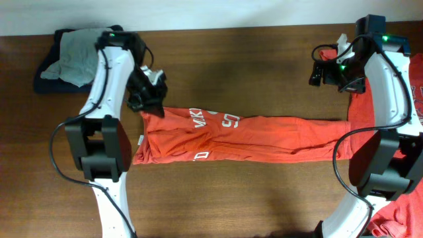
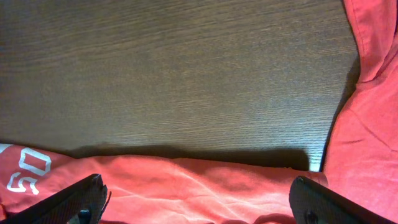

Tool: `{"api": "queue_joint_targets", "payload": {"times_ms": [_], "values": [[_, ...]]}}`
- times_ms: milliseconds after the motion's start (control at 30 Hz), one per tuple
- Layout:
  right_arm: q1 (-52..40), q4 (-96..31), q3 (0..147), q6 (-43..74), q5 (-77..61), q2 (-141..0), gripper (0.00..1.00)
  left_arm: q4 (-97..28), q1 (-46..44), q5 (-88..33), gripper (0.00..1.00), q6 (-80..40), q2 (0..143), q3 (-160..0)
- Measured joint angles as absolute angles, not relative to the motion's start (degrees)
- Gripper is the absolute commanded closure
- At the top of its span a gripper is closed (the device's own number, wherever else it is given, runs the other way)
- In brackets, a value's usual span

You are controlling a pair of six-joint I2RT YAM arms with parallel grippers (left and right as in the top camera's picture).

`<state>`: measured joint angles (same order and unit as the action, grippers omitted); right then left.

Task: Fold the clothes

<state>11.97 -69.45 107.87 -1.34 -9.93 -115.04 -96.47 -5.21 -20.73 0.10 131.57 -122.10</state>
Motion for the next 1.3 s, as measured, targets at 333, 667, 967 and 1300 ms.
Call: {"api": "queue_joint_targets", "payload": {"times_ms": [333, 667, 967, 1300], "values": [[12.0, -69.5, 107.9, -1.3, -9.9, -115.0, 0.01, -94.5, -6.5, -17.5, 1.0, 2.2, 131.6, -109.5], [12.0, -69.5, 107.9, -1.3, -9.9, -115.0, 0.01, -80.4, -6.5, -12.2, 1.0, 0.5, 131.6, -97.2], [12.0, -69.5, 107.8, -1.3, -9.9, -115.0, 0.01, -83.3, -6.6, -9.8, 1.0, -3.1, 131.3, -101.7], [12.0, -69.3, 107.8, -1.3, -10.2, -115.0, 0.01, -90.1, -5.7, -11.1, 0.97, -4.1, 131.4, -134.1]]}}
